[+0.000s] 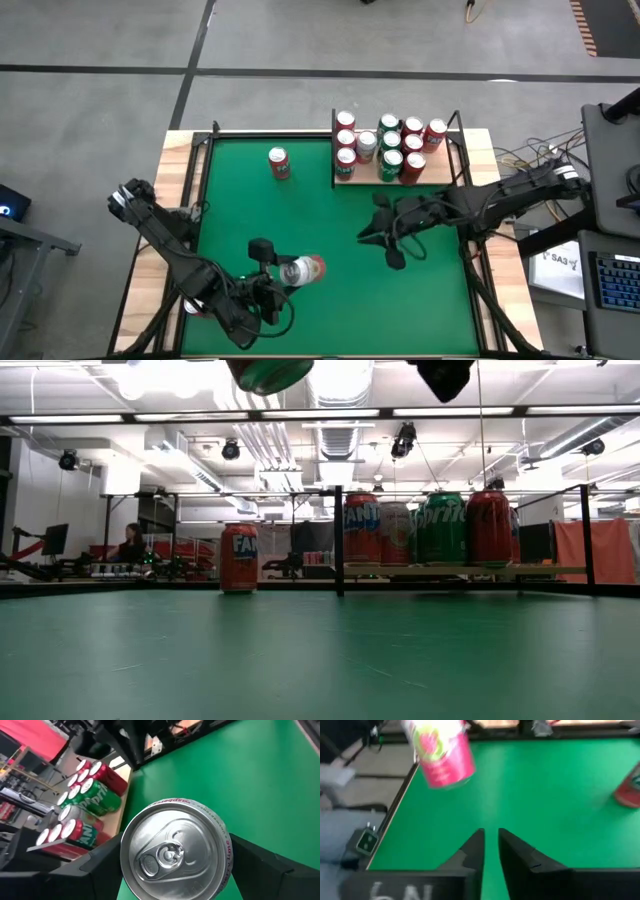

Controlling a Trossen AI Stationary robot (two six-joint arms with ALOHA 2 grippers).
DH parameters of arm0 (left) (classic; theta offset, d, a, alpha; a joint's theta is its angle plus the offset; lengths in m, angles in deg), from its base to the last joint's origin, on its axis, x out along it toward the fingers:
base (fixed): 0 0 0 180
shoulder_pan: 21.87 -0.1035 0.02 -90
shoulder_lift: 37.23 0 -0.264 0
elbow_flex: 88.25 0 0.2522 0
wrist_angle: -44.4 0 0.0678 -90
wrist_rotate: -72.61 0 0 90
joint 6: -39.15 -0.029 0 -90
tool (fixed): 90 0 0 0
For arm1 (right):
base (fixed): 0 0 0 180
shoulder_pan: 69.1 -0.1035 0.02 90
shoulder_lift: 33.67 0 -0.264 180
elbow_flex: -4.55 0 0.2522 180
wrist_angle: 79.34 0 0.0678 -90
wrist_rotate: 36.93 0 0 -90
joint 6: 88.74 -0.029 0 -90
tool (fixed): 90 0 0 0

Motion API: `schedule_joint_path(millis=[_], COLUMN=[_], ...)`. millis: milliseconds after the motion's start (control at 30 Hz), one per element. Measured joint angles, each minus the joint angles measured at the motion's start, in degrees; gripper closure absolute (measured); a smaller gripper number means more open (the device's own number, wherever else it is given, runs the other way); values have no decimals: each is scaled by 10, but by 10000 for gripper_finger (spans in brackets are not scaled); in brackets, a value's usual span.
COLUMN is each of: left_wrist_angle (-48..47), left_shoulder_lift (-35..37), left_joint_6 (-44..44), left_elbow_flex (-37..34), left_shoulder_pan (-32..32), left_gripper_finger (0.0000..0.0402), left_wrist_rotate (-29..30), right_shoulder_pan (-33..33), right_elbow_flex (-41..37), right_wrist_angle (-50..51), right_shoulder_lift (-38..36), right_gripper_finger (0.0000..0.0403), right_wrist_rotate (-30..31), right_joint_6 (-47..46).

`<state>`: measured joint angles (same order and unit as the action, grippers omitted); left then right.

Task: Place canned beverage on shelf
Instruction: Put the pink/white soda can on the shelf aligned with the other pink/white soda can

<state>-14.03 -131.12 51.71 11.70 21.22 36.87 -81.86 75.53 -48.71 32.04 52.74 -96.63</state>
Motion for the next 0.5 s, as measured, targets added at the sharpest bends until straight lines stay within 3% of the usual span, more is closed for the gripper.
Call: schedule_joint_path(millis=[200, 500], left_wrist_angle=[-15, -15], left_shoulder_lift=[-20, -21], left_joint_6=[-21, -31], left_elbow_flex=[32, 32], left_shoulder_pan=[-6, -23], left_gripper_finger=[116, 115], left_wrist_rotate=[-30, -44], right_shoulder_pan=[-16, -20], right_elbow_flex=[4, 70], right_wrist_angle=[-56, -85], right_shoulder_lift=[59, 150], right_gripper_finger=[241, 80], right_wrist_rotate=[-1, -4], right_joint_6=[10, 46])
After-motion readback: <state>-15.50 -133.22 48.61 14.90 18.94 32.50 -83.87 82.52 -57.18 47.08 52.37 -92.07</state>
